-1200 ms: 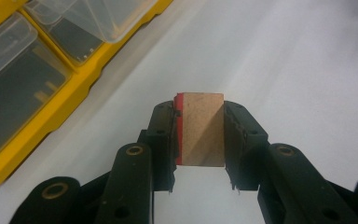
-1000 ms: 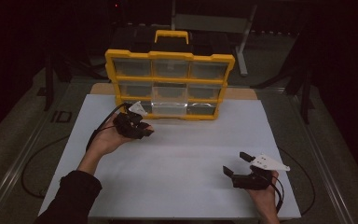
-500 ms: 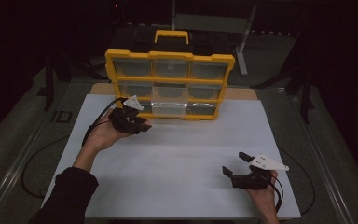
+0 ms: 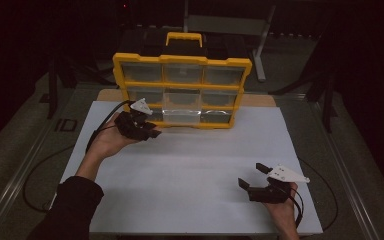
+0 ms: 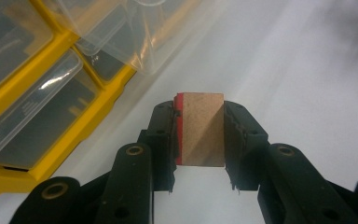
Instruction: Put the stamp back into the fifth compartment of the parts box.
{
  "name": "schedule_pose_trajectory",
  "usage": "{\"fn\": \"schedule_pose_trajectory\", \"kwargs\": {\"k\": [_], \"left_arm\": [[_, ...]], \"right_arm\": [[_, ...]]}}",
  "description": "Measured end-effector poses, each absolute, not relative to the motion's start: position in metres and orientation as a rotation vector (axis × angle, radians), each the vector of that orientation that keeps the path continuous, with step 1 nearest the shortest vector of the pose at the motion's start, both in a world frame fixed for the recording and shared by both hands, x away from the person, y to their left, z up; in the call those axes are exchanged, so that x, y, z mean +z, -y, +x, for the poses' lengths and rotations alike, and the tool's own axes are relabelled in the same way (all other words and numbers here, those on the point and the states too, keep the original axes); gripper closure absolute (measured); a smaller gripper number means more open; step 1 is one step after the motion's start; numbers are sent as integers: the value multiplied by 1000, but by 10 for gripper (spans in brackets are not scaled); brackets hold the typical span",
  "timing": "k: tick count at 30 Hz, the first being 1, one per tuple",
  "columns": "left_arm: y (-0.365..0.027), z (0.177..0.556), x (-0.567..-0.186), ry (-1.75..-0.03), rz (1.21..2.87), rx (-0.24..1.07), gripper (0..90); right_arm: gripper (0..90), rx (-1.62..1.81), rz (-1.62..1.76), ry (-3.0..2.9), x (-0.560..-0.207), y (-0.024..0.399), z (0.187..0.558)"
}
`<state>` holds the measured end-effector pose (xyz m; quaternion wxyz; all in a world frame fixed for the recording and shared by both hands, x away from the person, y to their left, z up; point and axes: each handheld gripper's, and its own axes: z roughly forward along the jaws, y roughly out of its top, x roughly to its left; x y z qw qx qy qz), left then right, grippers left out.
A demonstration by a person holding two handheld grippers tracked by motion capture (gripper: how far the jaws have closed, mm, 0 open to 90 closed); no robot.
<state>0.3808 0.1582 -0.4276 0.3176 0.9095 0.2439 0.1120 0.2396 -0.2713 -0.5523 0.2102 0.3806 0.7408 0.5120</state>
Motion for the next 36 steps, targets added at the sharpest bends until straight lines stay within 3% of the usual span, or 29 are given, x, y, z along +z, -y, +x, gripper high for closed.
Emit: {"fn": "schedule_pose_trajectory", "kwargs": {"k": [36], "left_arm": [[-160,397,-377,-639,2348,373,668]], "right_arm": [[88,1420,1055,-2064,-553,271,240]]}}
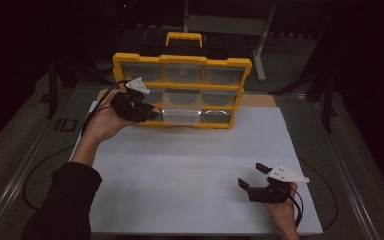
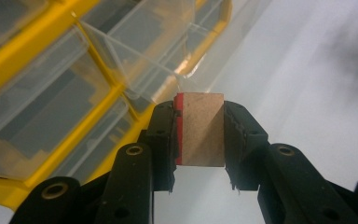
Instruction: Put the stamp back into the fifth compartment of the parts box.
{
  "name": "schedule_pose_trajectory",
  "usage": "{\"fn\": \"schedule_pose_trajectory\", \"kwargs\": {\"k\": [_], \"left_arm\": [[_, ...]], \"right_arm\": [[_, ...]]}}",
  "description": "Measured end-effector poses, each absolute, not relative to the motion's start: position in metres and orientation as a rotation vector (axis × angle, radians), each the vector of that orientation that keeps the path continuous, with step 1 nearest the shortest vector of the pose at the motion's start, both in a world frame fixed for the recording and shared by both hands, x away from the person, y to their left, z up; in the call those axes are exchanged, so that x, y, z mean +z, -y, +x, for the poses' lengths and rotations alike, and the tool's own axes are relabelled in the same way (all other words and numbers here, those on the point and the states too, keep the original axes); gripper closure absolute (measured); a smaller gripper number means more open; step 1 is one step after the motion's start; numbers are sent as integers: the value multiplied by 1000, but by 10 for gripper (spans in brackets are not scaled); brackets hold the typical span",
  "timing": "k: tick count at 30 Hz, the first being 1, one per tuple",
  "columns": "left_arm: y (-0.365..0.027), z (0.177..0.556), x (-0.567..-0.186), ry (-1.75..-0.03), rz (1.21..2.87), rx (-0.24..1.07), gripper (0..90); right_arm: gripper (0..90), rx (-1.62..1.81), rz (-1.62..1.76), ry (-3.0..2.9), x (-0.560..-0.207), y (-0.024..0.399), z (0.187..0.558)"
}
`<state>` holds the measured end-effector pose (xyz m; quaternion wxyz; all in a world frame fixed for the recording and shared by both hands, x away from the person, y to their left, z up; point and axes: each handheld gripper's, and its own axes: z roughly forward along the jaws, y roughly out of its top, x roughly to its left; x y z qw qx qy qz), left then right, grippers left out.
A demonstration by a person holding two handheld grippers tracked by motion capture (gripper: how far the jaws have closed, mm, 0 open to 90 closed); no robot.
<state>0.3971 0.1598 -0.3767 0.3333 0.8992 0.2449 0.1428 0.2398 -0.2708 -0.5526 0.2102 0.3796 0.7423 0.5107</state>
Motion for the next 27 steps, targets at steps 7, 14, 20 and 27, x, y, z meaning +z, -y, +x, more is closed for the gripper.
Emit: {"fn": "schedule_pose_trajectory", "kwargs": {"k": [7,14,20,27], "left_arm": [[-158,400,-365,-637,2345,381,668],[-155,406,-357,-635,2337,385,667],[-148,413,-354,-639,2343,391,667],[-138,419,-356,-662,2320,394,666]], "right_arm": [[88,1419,1056,-2065,-553,271,240],[88,1419,1053,-2068,-553,270,240],[88,1420,1056,-2068,-553,270,240],[88,1420,1054,-2069,-553,270,240]]}}
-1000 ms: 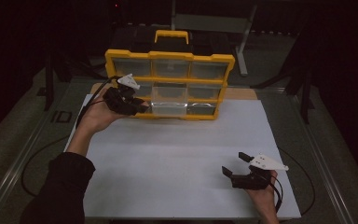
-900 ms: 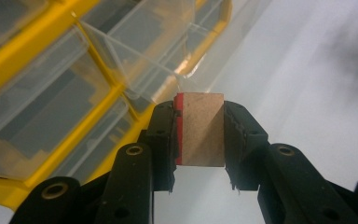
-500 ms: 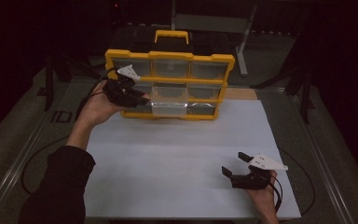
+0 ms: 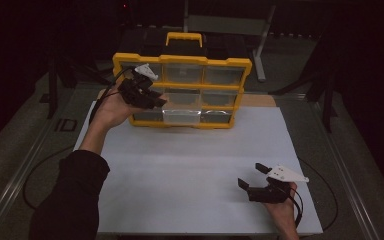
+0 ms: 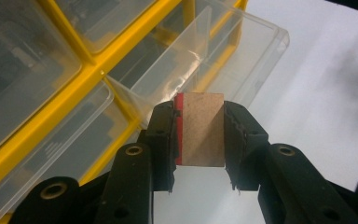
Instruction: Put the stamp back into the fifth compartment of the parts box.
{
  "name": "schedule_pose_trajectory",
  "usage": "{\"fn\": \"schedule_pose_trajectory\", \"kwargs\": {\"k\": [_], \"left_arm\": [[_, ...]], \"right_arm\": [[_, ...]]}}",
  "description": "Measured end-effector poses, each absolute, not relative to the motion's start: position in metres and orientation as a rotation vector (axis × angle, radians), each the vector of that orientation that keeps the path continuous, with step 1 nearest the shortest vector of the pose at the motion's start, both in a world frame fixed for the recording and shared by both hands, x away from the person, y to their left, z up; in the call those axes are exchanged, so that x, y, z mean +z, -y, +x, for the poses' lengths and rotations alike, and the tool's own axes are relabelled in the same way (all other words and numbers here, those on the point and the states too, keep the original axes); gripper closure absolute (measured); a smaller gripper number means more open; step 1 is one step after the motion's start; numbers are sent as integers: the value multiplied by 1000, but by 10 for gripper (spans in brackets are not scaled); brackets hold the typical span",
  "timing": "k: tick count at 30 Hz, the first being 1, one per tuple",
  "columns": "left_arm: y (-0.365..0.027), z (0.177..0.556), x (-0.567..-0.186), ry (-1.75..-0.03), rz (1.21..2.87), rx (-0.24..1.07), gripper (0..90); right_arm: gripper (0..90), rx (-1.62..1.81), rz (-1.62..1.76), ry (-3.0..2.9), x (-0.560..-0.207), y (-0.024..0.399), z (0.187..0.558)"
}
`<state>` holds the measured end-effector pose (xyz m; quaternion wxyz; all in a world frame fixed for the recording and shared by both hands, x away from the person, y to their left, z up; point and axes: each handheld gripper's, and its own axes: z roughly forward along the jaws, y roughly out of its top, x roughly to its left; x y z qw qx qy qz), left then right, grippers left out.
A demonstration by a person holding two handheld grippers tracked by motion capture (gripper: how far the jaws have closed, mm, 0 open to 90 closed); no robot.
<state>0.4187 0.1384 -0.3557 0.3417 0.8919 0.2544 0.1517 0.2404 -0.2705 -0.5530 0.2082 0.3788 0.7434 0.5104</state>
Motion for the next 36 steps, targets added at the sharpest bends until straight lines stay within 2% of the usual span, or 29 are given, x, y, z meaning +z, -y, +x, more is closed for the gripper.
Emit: {"fn": "schedule_pose_trajectory", "kwargs": {"k": [29,30,35,36], "left_arm": [[-107,431,-363,-694,2327,414,655],[-108,431,-362,-703,2323,416,634],[-108,432,-362,-742,2309,451,373],[-108,431,-362,-760,2302,469,345]], "right_arm": [[88,1418,1053,-2073,-553,270,241],[88,1418,1052,-2073,-553,270,241],[88,1417,1052,-2074,-553,270,241],[88,1417,1052,-2075,-553,270,241]]}}
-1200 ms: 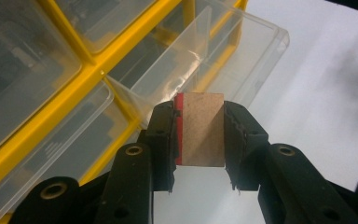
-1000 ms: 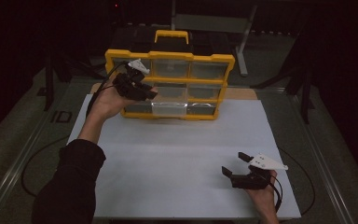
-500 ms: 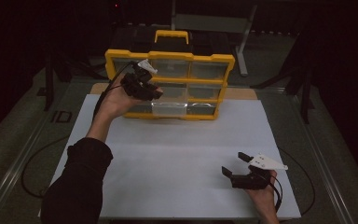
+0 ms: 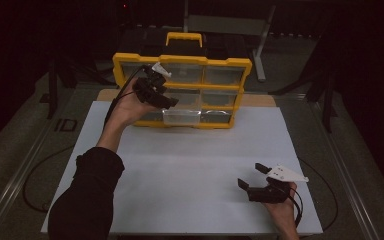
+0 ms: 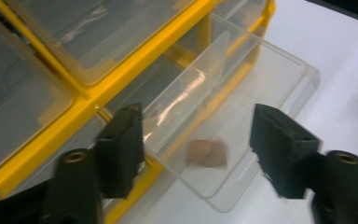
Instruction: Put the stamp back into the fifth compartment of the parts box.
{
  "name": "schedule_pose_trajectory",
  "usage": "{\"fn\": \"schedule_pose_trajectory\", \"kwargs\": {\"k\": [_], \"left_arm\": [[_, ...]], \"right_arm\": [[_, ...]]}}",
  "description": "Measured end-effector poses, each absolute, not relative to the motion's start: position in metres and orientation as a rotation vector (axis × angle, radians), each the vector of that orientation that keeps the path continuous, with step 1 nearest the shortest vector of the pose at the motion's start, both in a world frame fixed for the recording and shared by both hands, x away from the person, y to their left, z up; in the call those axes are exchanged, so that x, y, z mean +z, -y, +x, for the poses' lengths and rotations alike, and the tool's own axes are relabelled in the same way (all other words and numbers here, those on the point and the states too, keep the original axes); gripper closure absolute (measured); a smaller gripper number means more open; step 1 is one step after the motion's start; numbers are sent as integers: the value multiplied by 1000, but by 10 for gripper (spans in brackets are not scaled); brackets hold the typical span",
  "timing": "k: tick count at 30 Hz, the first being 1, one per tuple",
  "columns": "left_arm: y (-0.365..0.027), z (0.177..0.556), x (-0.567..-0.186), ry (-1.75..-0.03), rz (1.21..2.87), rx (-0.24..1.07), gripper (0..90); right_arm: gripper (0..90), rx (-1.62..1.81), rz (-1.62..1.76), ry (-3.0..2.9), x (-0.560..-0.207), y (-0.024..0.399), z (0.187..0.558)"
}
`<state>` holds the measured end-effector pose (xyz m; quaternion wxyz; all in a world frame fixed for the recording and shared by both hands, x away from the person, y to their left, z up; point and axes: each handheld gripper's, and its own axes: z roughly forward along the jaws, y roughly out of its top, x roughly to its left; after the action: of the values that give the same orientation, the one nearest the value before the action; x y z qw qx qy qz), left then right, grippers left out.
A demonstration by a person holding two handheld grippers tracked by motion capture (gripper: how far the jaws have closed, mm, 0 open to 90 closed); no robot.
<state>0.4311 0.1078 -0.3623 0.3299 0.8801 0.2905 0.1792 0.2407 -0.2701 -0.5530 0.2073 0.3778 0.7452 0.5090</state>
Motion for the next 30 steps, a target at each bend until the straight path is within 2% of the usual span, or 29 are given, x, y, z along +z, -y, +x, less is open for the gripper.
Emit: {"fn": "schedule_pose_trajectory", "kwargs": {"k": [6,14,18,30], "left_arm": [[-105,430,-364,-780,2294,473,169],[-107,428,-363,-805,2302,478,11],[-109,424,-362,-806,2316,530,1],[-138,399,-368,-847,2207,606,1]], "right_arm": [[88,1414,1052,-2075,-553,270,241],[88,1415,1052,-2077,-553,270,241],[88,1416,1052,-2078,-553,270,240],[88,1415,1053,-2079,-553,269,241]]}}
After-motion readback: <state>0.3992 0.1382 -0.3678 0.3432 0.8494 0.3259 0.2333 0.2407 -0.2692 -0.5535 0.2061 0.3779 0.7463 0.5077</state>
